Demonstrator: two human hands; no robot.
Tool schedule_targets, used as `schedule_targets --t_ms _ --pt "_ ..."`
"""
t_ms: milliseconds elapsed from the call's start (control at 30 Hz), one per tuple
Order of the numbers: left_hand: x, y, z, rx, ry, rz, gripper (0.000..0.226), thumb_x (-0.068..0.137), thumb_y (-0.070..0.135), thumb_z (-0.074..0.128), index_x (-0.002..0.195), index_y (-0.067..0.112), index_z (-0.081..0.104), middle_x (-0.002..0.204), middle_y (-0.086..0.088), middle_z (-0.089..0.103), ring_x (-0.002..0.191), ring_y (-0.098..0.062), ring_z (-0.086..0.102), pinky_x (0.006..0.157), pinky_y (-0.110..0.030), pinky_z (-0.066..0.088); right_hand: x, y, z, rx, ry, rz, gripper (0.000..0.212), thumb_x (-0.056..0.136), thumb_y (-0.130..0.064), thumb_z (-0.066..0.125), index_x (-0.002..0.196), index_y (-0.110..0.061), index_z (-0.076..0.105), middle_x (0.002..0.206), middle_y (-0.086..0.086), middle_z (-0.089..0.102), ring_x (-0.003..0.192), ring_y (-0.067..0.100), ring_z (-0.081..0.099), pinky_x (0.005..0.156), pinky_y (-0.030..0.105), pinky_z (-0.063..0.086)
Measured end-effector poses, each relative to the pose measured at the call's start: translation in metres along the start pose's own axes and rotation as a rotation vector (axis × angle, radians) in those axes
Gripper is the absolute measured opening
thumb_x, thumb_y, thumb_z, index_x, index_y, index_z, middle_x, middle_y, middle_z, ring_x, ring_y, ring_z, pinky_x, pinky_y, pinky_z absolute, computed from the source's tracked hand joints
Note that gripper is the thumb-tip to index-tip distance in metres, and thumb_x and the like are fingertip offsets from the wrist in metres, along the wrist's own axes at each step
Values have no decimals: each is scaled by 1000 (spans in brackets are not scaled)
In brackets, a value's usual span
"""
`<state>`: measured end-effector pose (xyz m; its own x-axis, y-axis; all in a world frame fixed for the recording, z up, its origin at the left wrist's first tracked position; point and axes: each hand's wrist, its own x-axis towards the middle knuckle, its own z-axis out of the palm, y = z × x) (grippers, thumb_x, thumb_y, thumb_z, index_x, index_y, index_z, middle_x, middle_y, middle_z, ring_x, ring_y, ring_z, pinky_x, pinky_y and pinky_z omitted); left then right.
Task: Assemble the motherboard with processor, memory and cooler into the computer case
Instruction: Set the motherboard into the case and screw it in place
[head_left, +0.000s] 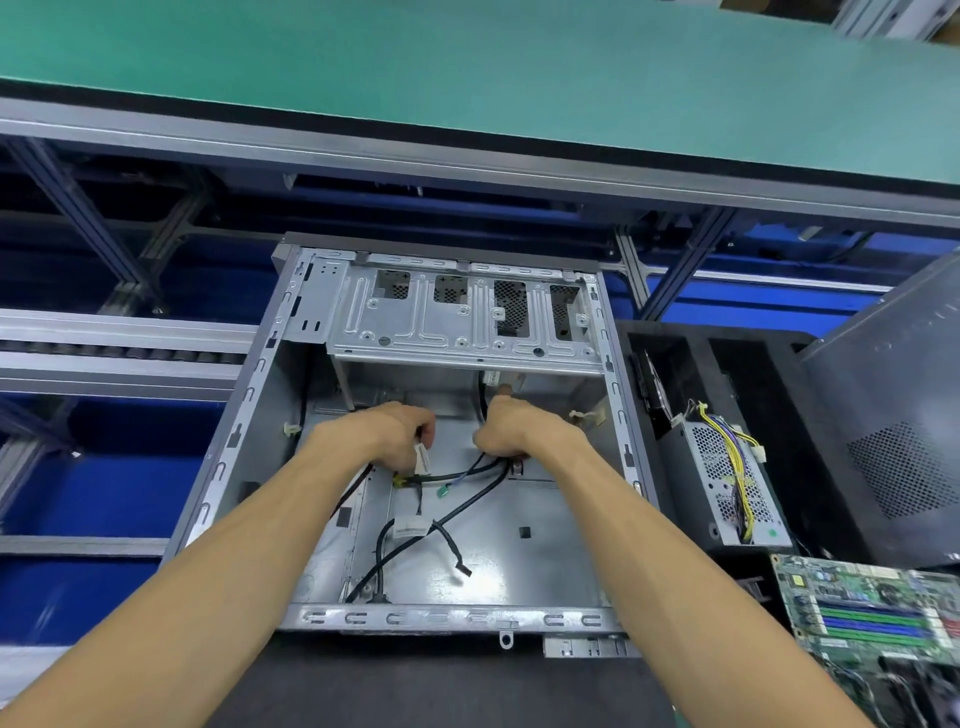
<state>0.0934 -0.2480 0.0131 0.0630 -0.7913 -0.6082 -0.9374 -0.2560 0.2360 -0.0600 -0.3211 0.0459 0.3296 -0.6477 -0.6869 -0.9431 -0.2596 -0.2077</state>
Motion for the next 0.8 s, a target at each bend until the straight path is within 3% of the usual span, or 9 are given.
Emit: schedule_targets --t_ms 200,300,367,467,567,633,733,800 --pt "3 -1 3 -29 69 -10 24 77 17 72 84 31 54 101 3 57 87 -19 59 74 -32 55 -4 -4 4 -39 85 22 71 94 -9 52 154 8 16 142 18 54 123 34 59 92 35 51" --pt "1 -4 1 -67 125 18 17 81 30 74 84 30 57 94 5 48 85 -17 56 71 -29 47 -12 -3 1 148 38 -9 33 98 -8 46 131 -1 48 121 21 64 99 39 72 86 43 59" --pt "-2 -5 0 -69 138 42 13 87 31 67 85 28 55 93 4 47 88 -18 53 80 -31 45 -22 1 -1 410 -1 -44 29 99 -4 38 122 -1 56 98 21 67 86 42 74 80 50 61" --pt "-6 -1 -1 -32 151 32 17 97 36 54 84 26 47 91 6 56 90 -19 50 85 -36 30 -37 4 -7 645 -48 -62 33 101 -2 33 116 0 62 90 23 65 60 30 68 59 37 60" --pt "-9 1 -5 -64 171 49 20 99 34 50 82 25 43 87 5 58 87 -20 50 82 -35 29 -44 8 -10 719 -122 -81 37 102 -1 28 123 0 58 90 23 62 48 23 67 48 27 58" --pt "-12 1 -7 -145 130 68 21 97 32 54 80 24 44 82 4 58 79 -19 50 74 -33 35 -44 16 -7 599 -110 -142 36 100 4 28 118 -4 58 87 20 65 57 23 73 57 27 61" --pt "-15 3 -8 -324 76 52 17 97 27 57 86 19 46 81 -2 62 67 -17 54 63 -30 44 -45 31 -3 421 -75 -195 27 95 9 45 109 -10 58 101 21 72 88 34 76 82 42 62" --pt "-16 5 -10 -505 67 12 11 98 19 56 98 13 47 76 -10 64 60 -21 57 58 -32 50 -44 34 -3 415 -61 -197 25 97 4 47 111 -14 58 106 16 72 94 33 75 84 44 62"
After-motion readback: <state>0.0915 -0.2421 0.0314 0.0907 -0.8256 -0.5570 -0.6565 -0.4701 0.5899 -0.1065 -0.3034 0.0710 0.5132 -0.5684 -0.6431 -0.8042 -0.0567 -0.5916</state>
